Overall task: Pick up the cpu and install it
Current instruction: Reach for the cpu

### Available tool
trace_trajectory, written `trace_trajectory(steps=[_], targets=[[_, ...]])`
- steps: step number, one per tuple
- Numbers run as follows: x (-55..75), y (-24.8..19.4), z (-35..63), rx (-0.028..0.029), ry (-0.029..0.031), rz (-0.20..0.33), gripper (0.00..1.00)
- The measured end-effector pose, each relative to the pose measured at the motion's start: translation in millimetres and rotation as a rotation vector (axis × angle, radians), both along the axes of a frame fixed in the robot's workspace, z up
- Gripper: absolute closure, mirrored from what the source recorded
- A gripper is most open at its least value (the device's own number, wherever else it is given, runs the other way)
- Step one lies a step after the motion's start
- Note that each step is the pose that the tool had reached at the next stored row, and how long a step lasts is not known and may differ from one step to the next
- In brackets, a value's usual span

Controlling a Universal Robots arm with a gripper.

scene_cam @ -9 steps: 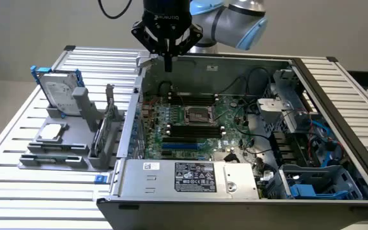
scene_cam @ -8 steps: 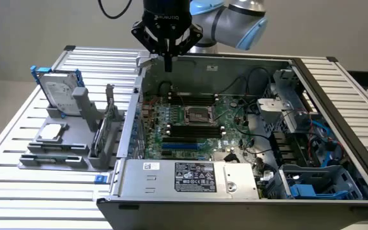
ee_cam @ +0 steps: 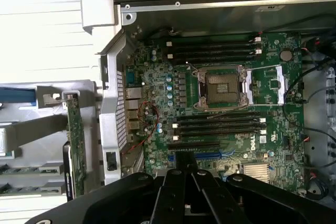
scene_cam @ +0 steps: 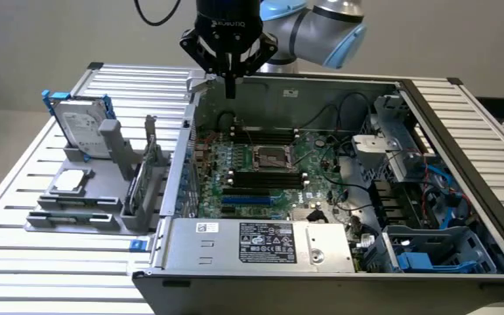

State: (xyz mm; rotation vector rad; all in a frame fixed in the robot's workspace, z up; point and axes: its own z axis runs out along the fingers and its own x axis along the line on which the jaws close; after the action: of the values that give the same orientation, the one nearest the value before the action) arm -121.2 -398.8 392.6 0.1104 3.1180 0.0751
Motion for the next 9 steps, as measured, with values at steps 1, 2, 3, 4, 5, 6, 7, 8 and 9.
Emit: trace_trajectory(steps=[1,2,3,4,5,6,7,8,9], targets=[[0.0,0.0,0.0,-0.0001,0.0000,0.000,0.89],[0.0,0.0,0.0,-0.0001,0.0000,0.000,0.89],[0.0,0.0,0.0,-0.0001,0.0000,0.000,0.89],[0.0,0.0,0.0,-0.0001,0.0000,0.000,0.89],[-0.3,0.0,0.0,-0.0001,0.0000,0.000,0.89],[-1.5,0.0,0.1,-0.0002,0.0002,0.000,0.89],[-4.8,0.0,0.2,-0.0004,0.0002,0.001,0.89],[-8.5,0.0,0.0,-0.0003,0.0001,0.002,0.89],[-12.9,0.0,-0.2,-0.0002,0.0000,0.002,0.89]])
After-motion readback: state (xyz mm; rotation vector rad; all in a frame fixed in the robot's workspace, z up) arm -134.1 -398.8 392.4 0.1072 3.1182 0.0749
